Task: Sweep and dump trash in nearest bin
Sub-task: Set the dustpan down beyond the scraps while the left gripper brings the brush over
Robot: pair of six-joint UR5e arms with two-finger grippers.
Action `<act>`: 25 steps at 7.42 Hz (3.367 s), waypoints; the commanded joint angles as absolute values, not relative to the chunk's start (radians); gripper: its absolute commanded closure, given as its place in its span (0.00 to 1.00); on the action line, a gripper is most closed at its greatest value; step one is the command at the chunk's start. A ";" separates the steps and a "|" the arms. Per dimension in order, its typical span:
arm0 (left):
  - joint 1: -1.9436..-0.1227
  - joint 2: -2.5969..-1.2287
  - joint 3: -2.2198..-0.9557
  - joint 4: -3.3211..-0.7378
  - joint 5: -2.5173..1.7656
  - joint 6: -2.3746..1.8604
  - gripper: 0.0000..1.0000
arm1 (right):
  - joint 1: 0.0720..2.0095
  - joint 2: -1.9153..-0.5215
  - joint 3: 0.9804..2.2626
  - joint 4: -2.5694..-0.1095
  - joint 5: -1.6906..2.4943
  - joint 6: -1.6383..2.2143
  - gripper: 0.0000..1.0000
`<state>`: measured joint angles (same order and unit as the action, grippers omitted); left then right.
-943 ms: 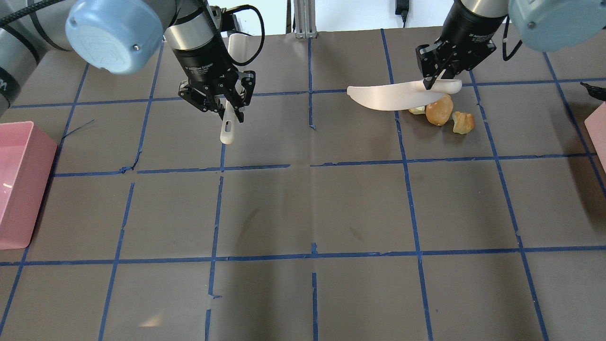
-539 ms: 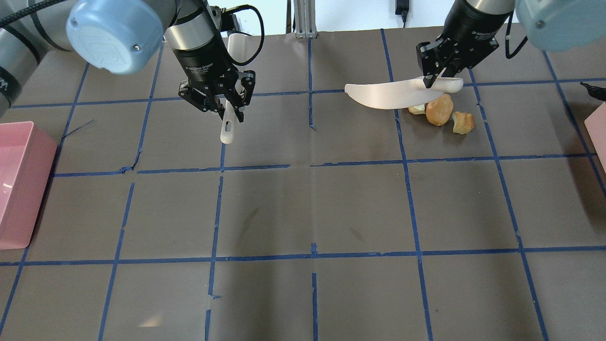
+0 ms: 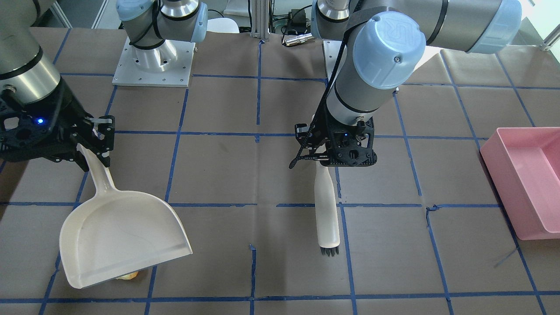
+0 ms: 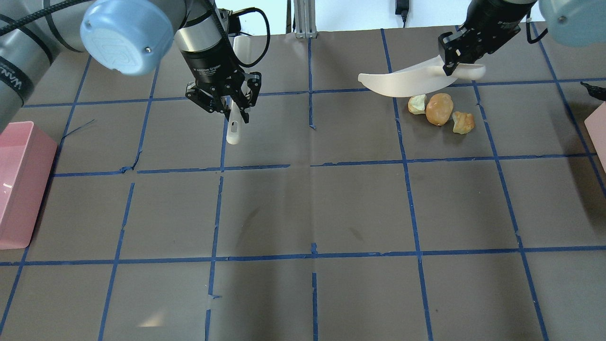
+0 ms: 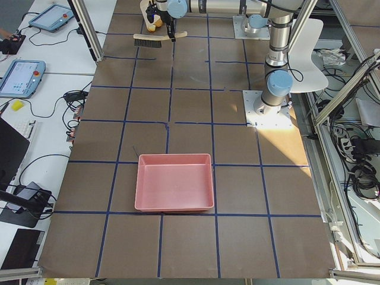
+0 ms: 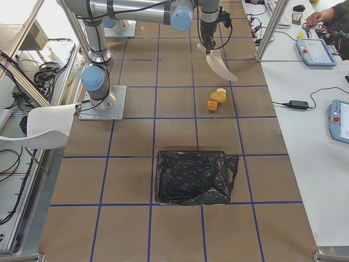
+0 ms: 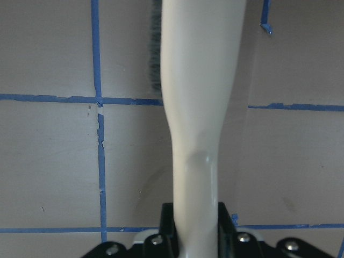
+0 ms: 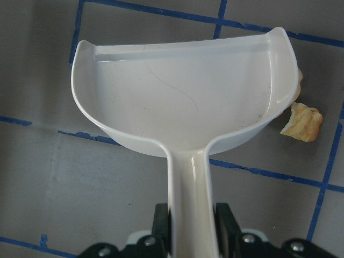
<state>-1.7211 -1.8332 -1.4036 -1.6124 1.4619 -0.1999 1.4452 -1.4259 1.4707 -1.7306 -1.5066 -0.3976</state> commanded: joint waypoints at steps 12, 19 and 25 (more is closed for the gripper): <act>-1.950 -1.982 -1.404 -1.379 1.476 -0.388 1.00 | 0.749 -1.439 1.620 -1.680 -1.272 -1.621 0.76; -2.000 -2.055 -1.385 -1.287 1.474 -0.382 1.00 | 0.739 -1.332 1.623 -1.686 -1.289 -1.839 0.76; -2.049 -2.115 -1.382 -1.206 1.497 -0.380 1.00 | 0.735 -1.284 1.618 -1.743 -1.287 -1.899 0.79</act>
